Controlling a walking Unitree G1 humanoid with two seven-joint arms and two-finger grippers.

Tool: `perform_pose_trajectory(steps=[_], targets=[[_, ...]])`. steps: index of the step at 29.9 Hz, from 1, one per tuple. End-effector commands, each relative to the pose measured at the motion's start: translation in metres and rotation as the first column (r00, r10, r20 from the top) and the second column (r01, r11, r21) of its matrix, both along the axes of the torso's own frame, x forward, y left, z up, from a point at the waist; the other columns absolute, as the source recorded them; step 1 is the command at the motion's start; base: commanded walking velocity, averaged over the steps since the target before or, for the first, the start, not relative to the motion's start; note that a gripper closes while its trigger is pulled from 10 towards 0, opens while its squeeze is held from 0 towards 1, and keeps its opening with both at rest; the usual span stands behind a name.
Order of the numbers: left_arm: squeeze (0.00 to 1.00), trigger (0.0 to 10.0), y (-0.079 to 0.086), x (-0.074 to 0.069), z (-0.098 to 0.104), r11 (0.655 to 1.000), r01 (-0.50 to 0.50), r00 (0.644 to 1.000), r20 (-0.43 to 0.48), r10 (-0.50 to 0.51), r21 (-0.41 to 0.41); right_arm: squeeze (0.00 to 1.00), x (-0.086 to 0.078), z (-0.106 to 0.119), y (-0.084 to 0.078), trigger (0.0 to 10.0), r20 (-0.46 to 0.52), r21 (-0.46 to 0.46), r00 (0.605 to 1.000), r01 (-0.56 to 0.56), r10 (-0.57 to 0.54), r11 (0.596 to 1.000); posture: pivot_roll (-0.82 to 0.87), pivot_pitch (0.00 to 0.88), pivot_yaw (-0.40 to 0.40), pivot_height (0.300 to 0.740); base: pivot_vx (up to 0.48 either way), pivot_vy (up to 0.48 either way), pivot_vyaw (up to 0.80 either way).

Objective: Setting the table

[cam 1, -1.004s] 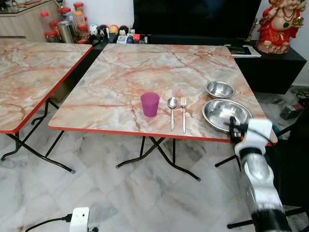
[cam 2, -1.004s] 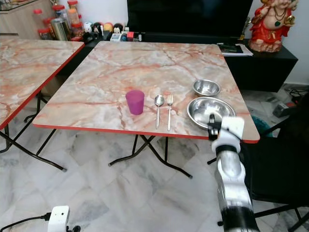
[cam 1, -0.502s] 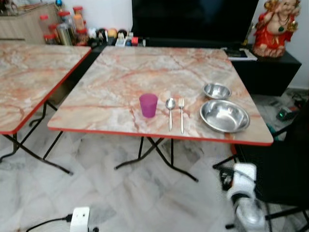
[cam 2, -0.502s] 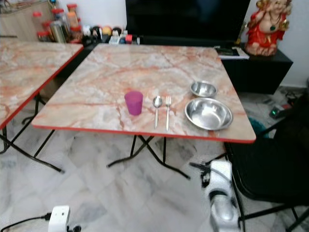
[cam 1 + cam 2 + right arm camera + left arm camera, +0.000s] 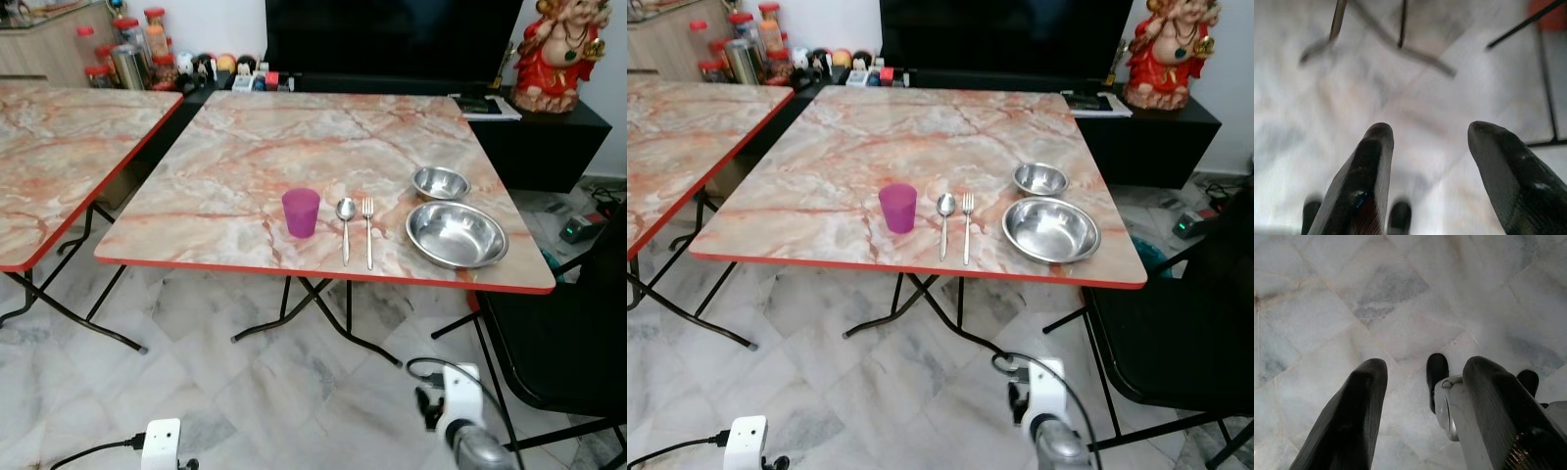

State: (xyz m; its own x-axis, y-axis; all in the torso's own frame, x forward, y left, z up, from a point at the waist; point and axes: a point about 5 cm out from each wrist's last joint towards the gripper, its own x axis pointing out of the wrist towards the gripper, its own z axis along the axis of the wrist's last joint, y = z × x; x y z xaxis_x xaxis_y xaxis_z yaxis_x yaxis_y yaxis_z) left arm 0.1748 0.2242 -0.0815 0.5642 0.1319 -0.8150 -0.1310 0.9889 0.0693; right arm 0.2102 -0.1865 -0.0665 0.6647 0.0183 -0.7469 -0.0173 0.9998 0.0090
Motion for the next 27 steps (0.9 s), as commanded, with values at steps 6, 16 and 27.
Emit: perform_pose_trajectory(steps=[6, 16, 27], targets=[[0.00, 10.0, -0.002, -0.003, -0.002, 1.000, -0.014, 1.000, -0.018, 0.014, 0.002, 0.00, -0.009, -0.008, 0.006, 10.0, -0.071, 0.002, 0.996, 0.063, -0.063, 0.998, 0.00, 0.000, -0.041, 0.740, 0.000, 0.000, 0.00], [0.00, 10.0, -0.003, -0.005, -0.003, 1.000, -0.013, 0.999, -0.034, 0.013, 0.014, 0.00, -0.019, -0.014, 0.004, 10.0, -0.115, -0.009, 0.992, 0.049, -0.050, 0.999, 0.00, 0.000, -0.047, 0.740, 0.000, -0.024, 0.00], [0.00, 10.0, -0.003, -0.006, -0.004, 1.000, -0.011, 0.999, -0.039, 0.012, 0.018, 0.00, -0.040, -0.021, -0.020, 10.0, -0.170, -0.046, 0.982, 0.077, -0.083, 0.996, -0.01, 0.000, -0.047, 0.740, 0.000, -0.280, 0.00]])
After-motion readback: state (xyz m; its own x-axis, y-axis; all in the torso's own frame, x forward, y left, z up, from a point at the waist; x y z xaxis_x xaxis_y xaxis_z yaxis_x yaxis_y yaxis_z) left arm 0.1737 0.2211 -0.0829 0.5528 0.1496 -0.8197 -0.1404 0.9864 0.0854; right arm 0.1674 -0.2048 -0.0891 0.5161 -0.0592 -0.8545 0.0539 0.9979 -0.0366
